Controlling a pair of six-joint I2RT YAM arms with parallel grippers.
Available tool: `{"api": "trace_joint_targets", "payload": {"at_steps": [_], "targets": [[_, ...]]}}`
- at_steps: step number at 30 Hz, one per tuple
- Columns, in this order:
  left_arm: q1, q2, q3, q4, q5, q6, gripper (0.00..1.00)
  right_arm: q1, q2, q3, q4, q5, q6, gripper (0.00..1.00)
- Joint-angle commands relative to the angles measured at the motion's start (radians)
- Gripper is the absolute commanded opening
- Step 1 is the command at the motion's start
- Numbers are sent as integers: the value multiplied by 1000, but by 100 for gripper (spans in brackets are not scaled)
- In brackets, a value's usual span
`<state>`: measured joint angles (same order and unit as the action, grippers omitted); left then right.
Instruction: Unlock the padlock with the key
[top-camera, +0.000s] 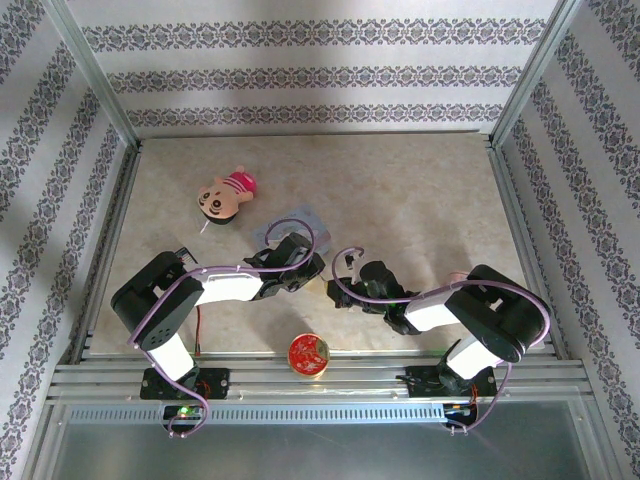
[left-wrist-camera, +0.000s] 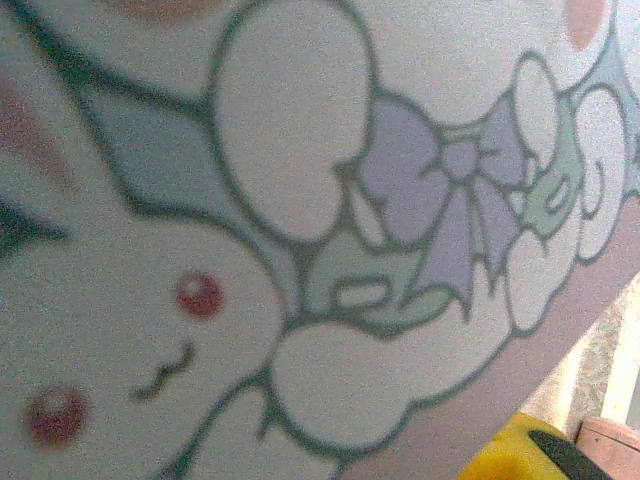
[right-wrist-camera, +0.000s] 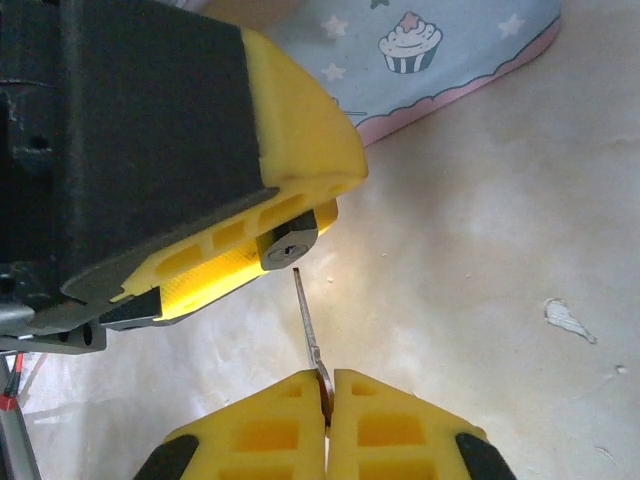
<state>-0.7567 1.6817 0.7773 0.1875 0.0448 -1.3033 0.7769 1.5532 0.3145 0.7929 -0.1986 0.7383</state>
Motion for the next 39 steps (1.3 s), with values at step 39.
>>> {"api": "trace_joint_targets", "payload": {"at_steps": [39], "targets": [[19,-7,-13,92,12,-31,20,15,12,45,22,34,-1,0]]}}
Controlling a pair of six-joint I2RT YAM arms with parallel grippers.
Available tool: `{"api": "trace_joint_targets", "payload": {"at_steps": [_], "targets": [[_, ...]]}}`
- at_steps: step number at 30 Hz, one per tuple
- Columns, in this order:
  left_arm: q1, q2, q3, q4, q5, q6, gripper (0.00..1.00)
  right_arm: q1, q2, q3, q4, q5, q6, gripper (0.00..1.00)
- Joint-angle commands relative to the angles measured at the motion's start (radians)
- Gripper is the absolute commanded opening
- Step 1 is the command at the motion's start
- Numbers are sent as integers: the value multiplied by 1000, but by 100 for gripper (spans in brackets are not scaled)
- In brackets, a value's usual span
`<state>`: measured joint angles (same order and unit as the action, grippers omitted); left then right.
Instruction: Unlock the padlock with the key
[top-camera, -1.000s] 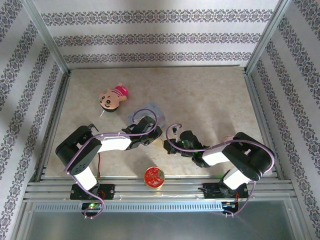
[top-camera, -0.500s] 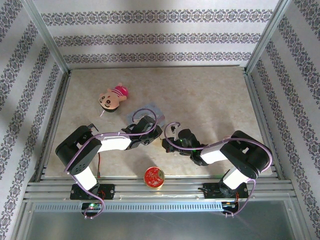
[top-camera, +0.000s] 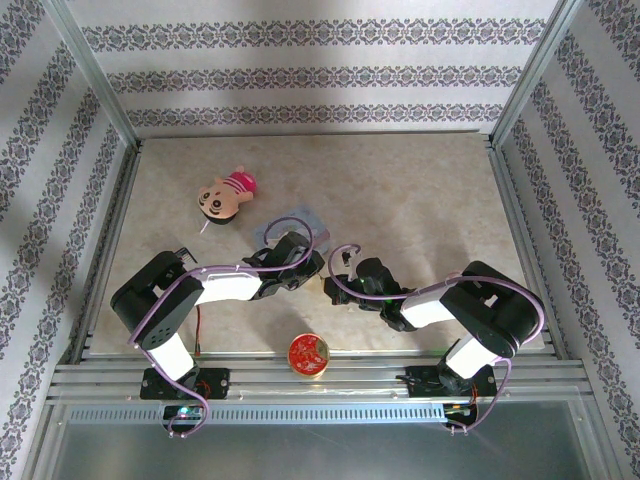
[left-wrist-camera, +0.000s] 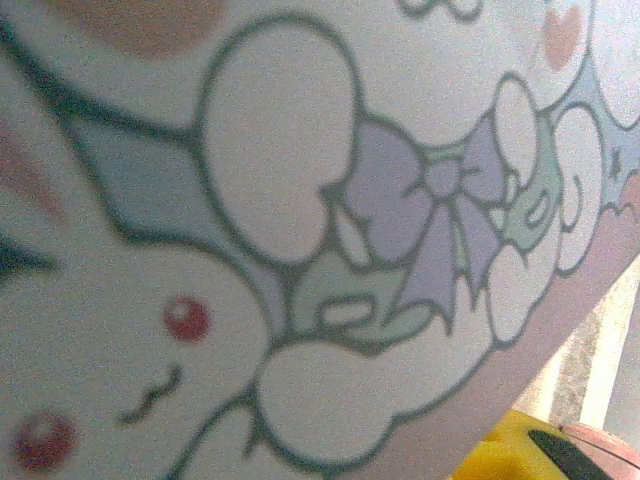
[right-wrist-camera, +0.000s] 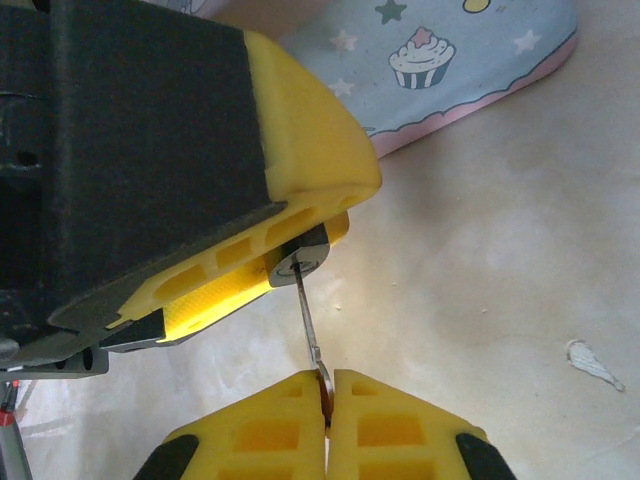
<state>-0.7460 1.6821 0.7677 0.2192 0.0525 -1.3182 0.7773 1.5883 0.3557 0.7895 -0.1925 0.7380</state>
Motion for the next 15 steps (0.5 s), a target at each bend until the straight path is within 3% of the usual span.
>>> {"api": "trace_joint_targets", "payload": {"at_steps": [1,15], "targets": [[8,-7,-4,60,5,-18,20,14,-25,3,25,28,-2,0],[9,1,2,68,13,-25,20,14,-31,0,25,25,-6,0]]}}
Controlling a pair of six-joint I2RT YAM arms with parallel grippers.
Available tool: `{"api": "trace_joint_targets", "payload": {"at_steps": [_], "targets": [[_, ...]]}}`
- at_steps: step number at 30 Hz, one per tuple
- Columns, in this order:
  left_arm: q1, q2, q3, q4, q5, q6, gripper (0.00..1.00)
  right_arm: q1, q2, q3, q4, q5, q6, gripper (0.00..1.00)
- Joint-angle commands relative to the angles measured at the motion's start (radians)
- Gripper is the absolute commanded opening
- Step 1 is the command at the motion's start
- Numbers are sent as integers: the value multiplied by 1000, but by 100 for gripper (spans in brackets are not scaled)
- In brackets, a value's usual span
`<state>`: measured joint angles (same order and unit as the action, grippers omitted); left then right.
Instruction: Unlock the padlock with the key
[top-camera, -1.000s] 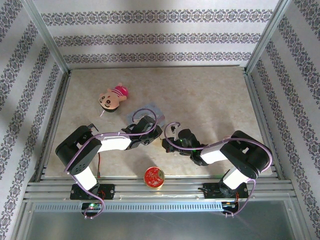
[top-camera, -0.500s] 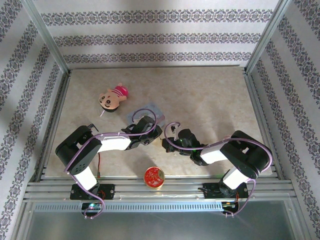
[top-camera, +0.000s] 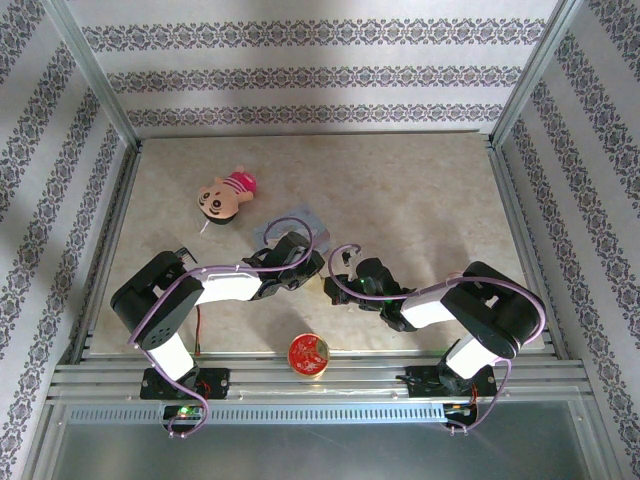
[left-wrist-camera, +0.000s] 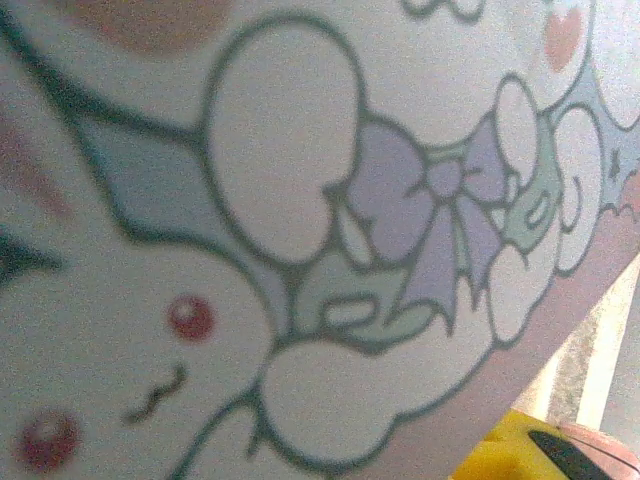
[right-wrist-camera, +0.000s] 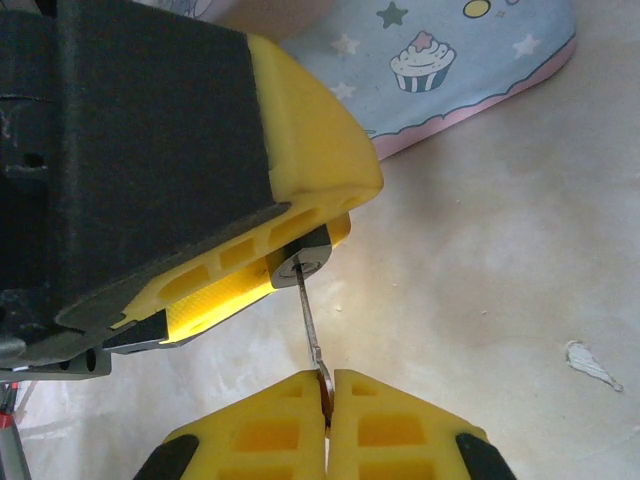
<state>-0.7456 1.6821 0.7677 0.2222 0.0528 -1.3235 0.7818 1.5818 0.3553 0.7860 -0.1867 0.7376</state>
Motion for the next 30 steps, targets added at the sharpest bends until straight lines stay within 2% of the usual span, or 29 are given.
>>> {"api": "trace_joint_targets", "payload": {"at_steps": [1,30], "targets": [[9,2,2,65,15,-21,20,10,-23,2,29,20,-6,0],[12,16,-8,89,38,-49,20,37,-60,-6,-9,86,-33,0]]}}
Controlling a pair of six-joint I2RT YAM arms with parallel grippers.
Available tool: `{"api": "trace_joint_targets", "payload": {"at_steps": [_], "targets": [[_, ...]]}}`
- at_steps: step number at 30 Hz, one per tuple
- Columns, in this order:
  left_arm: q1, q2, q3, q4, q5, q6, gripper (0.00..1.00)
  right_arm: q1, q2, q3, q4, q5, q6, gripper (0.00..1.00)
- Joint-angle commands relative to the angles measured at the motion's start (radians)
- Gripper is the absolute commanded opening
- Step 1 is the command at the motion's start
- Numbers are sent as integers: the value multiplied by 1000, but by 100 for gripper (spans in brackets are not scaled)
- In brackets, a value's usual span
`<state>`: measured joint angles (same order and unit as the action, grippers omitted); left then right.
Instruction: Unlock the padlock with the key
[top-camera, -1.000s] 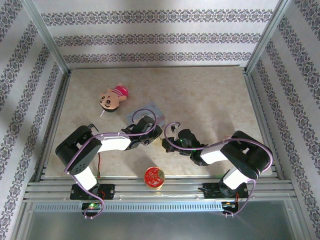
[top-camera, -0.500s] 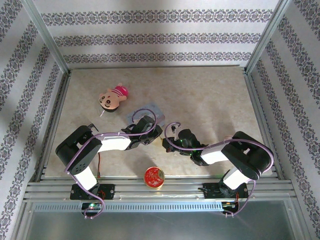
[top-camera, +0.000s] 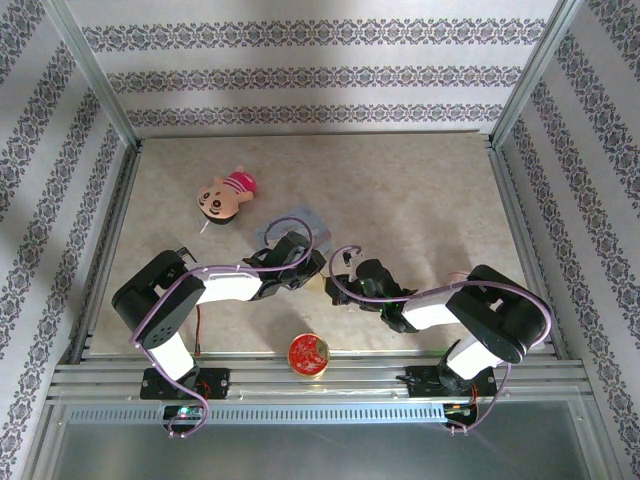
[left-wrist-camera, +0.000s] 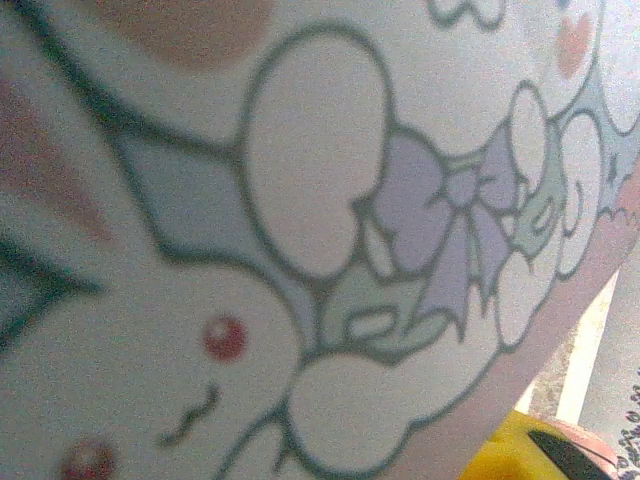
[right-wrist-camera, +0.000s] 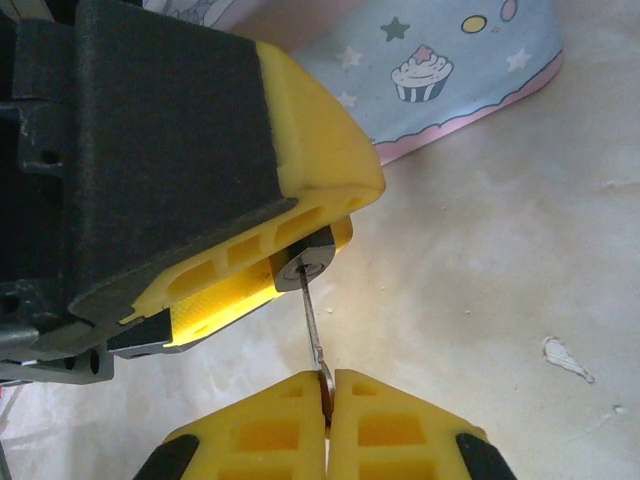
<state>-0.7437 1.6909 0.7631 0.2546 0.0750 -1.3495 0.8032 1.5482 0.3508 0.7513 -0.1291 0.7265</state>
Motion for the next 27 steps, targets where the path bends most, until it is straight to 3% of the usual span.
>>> {"api": "trace_joint_targets", "payload": {"at_steps": [1,27], "targets": [[10,7,-6,57,16,-26,20,20,-27,0,23,36,-25,0],[12,19,-21,84,31,-59,21,62,-84,-35,-50,153,-61,0]]}}
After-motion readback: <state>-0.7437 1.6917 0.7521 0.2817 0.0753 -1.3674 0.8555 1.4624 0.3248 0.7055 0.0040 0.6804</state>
